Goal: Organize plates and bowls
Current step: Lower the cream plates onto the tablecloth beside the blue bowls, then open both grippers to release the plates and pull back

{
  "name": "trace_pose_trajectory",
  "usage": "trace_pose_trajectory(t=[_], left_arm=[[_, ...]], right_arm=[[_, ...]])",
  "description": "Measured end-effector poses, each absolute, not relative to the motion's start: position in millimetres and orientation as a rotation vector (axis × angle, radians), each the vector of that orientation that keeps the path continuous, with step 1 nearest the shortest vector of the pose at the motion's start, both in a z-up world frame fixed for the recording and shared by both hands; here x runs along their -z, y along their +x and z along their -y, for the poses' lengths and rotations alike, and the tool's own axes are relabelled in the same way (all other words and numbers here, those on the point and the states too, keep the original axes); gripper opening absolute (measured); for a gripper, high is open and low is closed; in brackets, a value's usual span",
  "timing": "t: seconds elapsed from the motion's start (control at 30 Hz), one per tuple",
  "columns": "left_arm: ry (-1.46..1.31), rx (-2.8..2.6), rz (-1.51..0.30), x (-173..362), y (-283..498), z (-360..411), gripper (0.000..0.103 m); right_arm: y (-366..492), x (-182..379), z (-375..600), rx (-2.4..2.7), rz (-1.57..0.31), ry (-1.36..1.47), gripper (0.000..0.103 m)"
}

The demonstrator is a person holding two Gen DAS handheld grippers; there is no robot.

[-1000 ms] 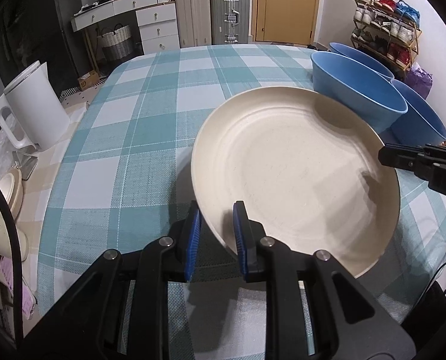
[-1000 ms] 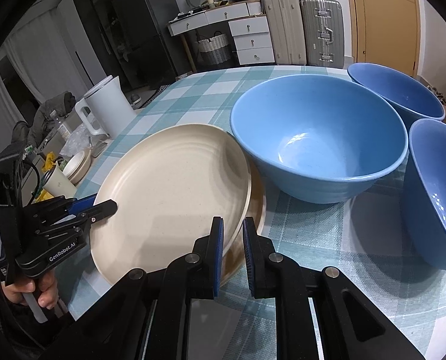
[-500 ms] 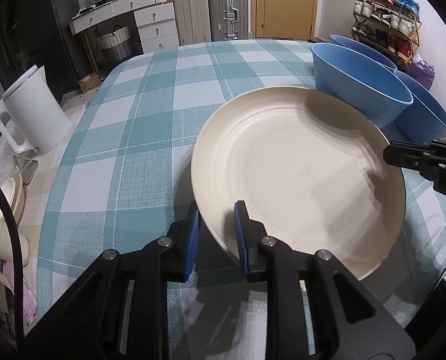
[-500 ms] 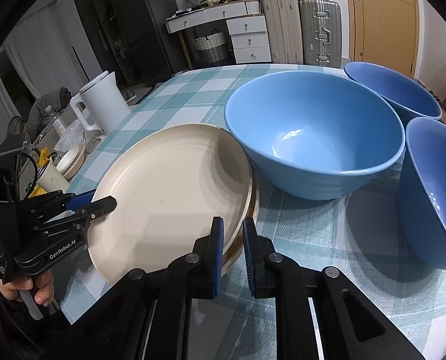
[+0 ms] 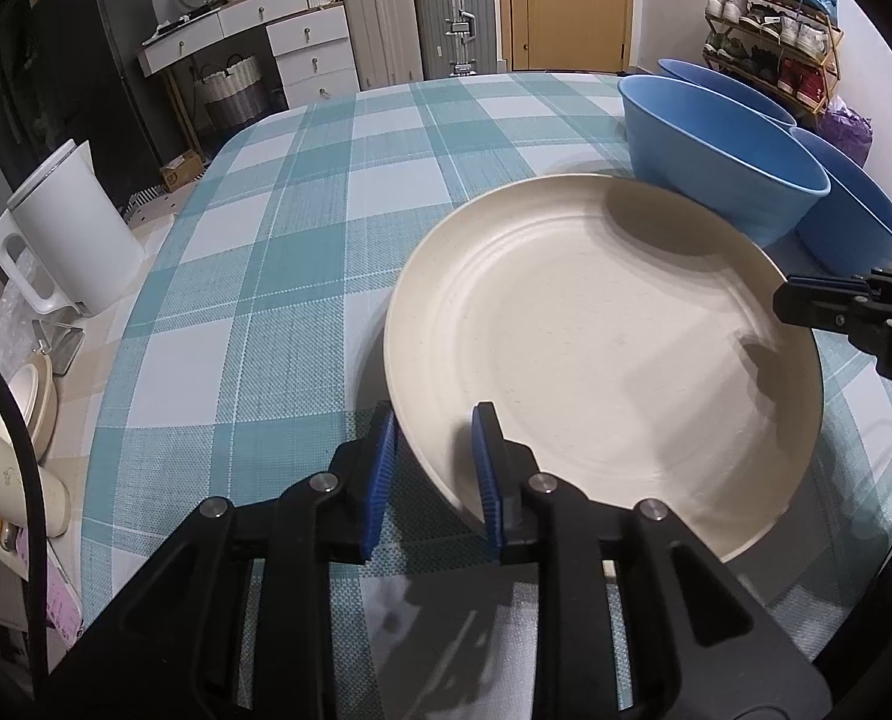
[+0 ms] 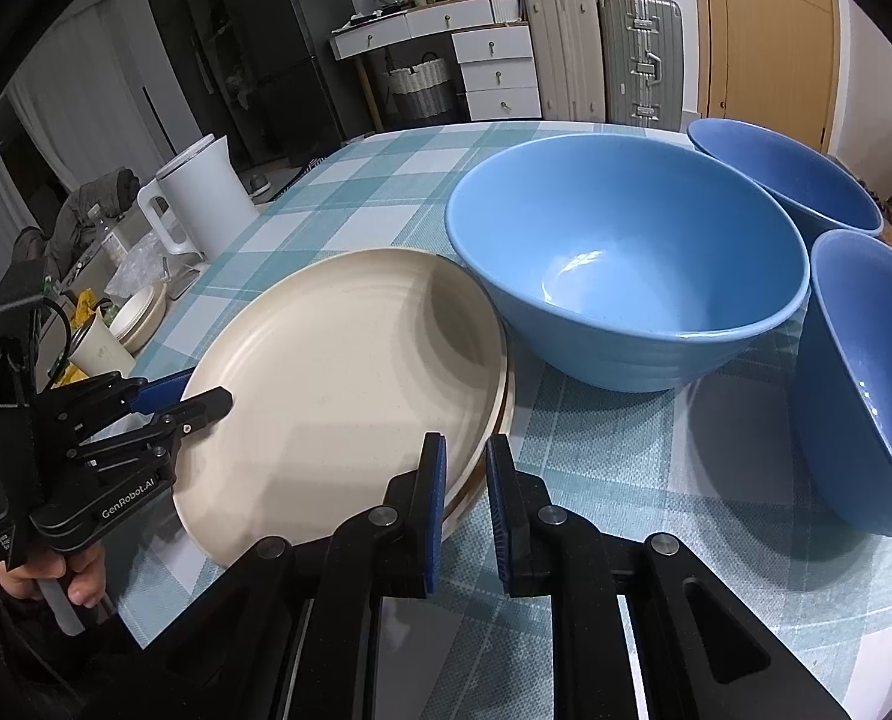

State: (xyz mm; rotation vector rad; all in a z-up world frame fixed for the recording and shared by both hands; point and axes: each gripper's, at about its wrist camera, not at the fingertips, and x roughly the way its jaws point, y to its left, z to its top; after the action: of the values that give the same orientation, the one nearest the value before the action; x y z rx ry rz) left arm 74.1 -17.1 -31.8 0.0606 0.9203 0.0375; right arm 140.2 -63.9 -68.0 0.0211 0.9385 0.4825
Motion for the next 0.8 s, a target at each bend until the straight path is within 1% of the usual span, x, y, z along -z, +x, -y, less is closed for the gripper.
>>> trace_pose_trajectory(t=[0.27, 0.3, 0.4, 0.47, 0.53, 0.6, 0.67, 0.7, 0.73, 0.77, 0.8], left_arm=[[0.023, -0.026, -0.938, 33, 75, 14, 0.025], [0.016, -0.022, -0.945, 34, 76, 13, 0.028], [-0.019, -0.002, -0.961, 35, 77, 10, 0.034], [-0.032, 0.0, -0.973, 36, 77, 8, 0.04], [-0.048, 0.002, -0.984, 36, 77, 8, 0.049], [-0.073, 0.005, -0.989, 36, 77, 3, 0.053], [-0.087, 0.006, -0.988, 34, 76, 1, 0.056], [-0.096, 0.006, -0.989, 33, 76, -1, 0.06], [-0.101, 0.005, -0.989, 32, 75, -2, 0.067], [-0.108, 0.004, -0.989, 31, 75, -3, 0.071], [-0.116, 0.003, -0.989, 29, 74, -5, 0.079]], right_arm=[[141, 68, 62, -0.469, -0.946, 0.002, 0.014], [141, 68, 62, -0.467, -0.95, 0.002, 0.014], [142, 69, 63, -0.464, -0.959, 0.007, 0.014], [142, 70, 63, -0.464, -0.959, 0.002, 0.015], [142, 70, 63, -0.465, -0.962, -0.001, 0.017], [142, 70, 62, -0.466, -0.964, -0.006, 0.018], [141, 69, 62, -0.465, -0.963, -0.012, 0.022], [141, 69, 62, -0.466, -0.963, -0.012, 0.025], [141, 69, 62, -0.466, -0.964, -0.012, 0.03], [140, 68, 62, -0.465, -0.964, -0.013, 0.037], [139, 67, 62, -0.465, -0.963, -0.014, 0.042]])
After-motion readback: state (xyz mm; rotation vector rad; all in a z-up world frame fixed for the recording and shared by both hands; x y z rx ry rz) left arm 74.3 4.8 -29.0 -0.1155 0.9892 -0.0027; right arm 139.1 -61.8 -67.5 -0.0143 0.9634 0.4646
